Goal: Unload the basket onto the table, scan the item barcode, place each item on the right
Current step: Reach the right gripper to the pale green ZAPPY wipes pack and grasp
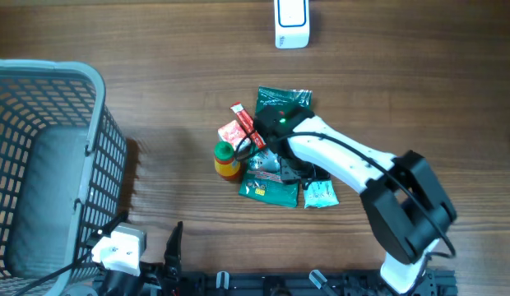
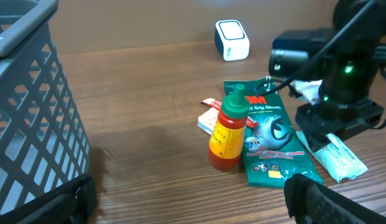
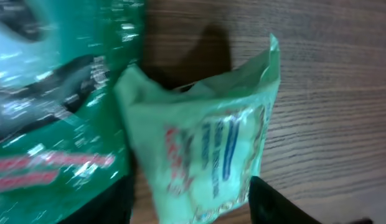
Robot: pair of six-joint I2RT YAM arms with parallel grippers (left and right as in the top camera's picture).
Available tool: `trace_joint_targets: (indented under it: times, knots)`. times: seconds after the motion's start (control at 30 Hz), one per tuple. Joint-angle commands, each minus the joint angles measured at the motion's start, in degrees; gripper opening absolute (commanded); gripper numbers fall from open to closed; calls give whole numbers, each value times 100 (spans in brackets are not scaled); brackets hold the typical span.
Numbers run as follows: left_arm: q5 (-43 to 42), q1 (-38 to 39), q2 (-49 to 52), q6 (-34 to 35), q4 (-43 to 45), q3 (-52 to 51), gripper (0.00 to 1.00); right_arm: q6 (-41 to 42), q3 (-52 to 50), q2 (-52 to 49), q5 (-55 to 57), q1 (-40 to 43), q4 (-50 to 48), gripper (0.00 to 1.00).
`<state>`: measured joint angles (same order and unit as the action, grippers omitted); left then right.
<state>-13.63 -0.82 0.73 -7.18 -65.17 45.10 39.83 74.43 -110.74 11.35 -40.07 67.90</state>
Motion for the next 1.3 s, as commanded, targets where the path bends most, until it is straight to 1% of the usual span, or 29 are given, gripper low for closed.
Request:
trace_joint_targets:
  times: [0.0, 0.2, 0.33, 0.4, 0.5, 0.57, 0.63, 0.83, 0.9, 1.2, 1.27]
  knots:
    - [-92, -31, -48, 0, 17, 11, 100, 232, 0, -140, 367, 11, -26, 60]
    - [-92, -31, -48, 0, 17, 11, 100, 234, 0, -140, 229, 11, -57, 61]
    - [-92, -31, -48, 0, 17, 11, 100, 234, 0, -140, 44, 11, -90, 66]
    - [-92, -31, -48, 0, 17, 11, 100, 229, 0, -140, -190, 11, -118, 68]
    - [-92, -31, -48, 0, 17, 11, 100, 238, 0, -140, -896, 13, -188, 68]
    - [-92, -31, -48, 0, 17, 11, 100, 409, 0, -140, -953, 11, -236, 67]
    - [-92, -31, -48, 0, 17, 11, 100, 492, 0, -140, -892, 11, -251, 67]
    - [-92, -31, -48, 0, 17, 11, 100, 859, -227, -142, 11, 17, -229, 66]
    - [-92, -31, -48, 0, 17, 11, 100, 881, -286, -142, 85, 17, -236, 64]
    - [-92, -31, -48, 0, 17, 11, 100, 807, -291, -146, 577, 20, -417, 63]
    - [-92, -31, -48, 0, 17, 11, 100, 774, -293, -146, 575, 17, -459, 60]
